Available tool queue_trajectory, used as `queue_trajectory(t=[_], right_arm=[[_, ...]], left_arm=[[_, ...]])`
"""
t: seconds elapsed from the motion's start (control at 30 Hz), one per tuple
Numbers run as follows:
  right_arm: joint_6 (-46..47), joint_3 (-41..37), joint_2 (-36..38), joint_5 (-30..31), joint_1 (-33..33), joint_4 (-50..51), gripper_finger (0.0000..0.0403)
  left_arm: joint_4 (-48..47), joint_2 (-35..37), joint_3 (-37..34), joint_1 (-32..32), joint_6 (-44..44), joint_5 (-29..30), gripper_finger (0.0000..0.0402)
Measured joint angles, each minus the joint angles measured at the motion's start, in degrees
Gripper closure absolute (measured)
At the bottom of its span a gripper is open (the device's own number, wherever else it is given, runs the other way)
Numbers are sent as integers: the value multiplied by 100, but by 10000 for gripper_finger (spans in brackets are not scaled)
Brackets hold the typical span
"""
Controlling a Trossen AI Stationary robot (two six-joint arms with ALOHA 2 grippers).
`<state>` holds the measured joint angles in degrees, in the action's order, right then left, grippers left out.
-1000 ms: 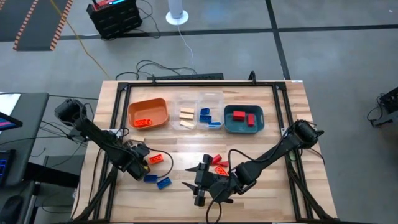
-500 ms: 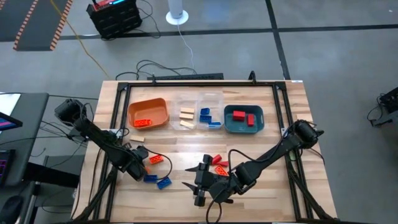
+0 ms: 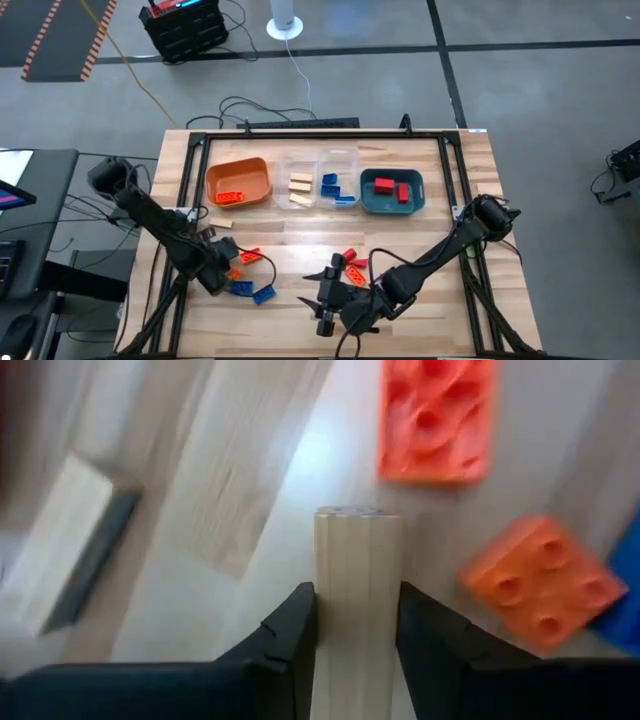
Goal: Sort blocks
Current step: Put the brown block into the left transparent bin
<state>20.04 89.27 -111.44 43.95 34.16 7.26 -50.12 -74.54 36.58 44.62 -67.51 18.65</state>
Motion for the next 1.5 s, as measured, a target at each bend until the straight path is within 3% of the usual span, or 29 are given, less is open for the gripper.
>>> queue_trajectory(t=[0.23, 0.4, 0.6, 0.8, 1.0, 1.17, 1.27, 1.37, 1.5], right_arm=[[86, 0, -32, -121, -155, 254, 149], [-309, -333, -39, -403, -637, 141, 149], [-744, -583, -47, -488, -1298, -499, 149], [-676, -601, -48, -451, -1376, -970, 149], [-971, -590, -120, -293, -1303, -1673, 149], [-1152, -592, -133, -238, -1407, -1387, 149], [-1288, -592, -18, -182, -1454, -956, 149], [-1278, -592, 227, -180, -1488, -432, 149], [-921, -590, 502, -180, -1527, 471, 149]], left_arm=[[-107, 554, 2, 948, -790, 1598, 299], [-73, 755, 2, 1394, -1162, 3468, 299], [160, 758, 6, 1335, -1139, 5641, 293], [228, 758, 9, 1163, -1508, 6868, 293], [360, 758, 11, 888, -1898, 7002, 293], [838, 753, 11, 646, -1270, 6929, 293], [1055, 793, 57, 224, -409, 6549, 293], [1097, 881, 271, -424, 572, 5793, 293], [1678, 1013, 526, -1435, 2548, 4793, 293]])
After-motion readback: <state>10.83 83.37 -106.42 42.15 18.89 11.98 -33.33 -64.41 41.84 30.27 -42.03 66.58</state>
